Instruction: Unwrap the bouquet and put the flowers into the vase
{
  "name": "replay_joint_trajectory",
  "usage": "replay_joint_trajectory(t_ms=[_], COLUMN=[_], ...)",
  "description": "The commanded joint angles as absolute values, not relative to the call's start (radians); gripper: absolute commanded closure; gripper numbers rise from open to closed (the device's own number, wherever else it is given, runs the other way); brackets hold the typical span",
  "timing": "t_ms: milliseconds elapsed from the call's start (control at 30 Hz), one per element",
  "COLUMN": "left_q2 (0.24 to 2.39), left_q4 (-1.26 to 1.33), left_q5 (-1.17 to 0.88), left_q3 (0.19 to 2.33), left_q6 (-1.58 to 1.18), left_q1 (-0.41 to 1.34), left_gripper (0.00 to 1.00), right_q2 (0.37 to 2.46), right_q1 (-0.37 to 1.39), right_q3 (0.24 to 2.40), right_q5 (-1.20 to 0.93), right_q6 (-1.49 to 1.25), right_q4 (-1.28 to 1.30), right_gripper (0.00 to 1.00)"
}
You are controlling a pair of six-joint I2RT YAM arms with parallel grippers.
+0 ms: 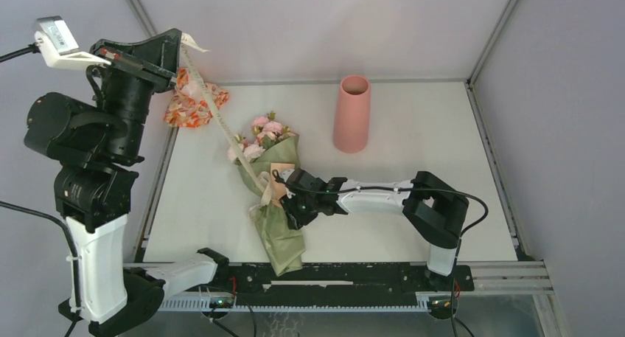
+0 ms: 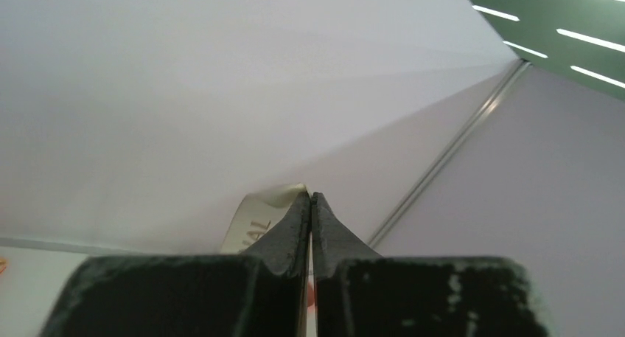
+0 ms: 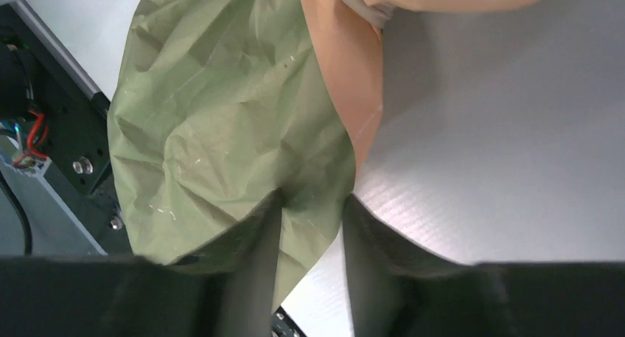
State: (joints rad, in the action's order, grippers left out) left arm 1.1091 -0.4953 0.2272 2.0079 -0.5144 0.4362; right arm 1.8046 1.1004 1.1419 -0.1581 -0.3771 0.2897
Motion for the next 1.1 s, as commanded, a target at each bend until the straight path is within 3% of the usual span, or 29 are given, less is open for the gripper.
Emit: replay_joint_trajectory(t_ms=[0, 100, 600, 833, 933, 1067], left_q2=[1.103, 1.065, 0.75, 0.672, 0.646, 0.596], left_q4=[-0.491, -0.499, -0.594, -0.776, -0.889, -1.021], left_q5=[0.308, 0.36, 0.726, 0.953, 1.053, 1.208], left_q3=[1.968, 1.918, 1.536, 1.549, 1.614, 1.619], left_q6=[-0.453, -0.441, -0.469, -0.563, -0.612, -0.72], left_q1=[0.431, 0.431, 0.431, 0.431, 0.431, 0.431], left_gripper=[0.95, 0.95, 0.94, 0.95, 0.93, 0.91], right_q2=[1.826, 1.821, 1.695, 1.695, 1.67, 1.6], right_q1=[1.104, 1.101, 0.933, 0.901, 0.897, 0.898], right_q3=[1.204, 1.204, 1.137, 1.13, 1.131, 1.141], right_q5=[-0.197, -0.153, 0.118, 0.135, 0.132, 0.12], right_q6=[-0.363, -0.362, -0.318, -0.322, -0.321, -0.317], right_q4=[0.242, 0.251, 0.434, 0.463, 0.46, 0.433], right_gripper=[0.68, 1.0, 1.0, 1.0, 0.89, 0.63])
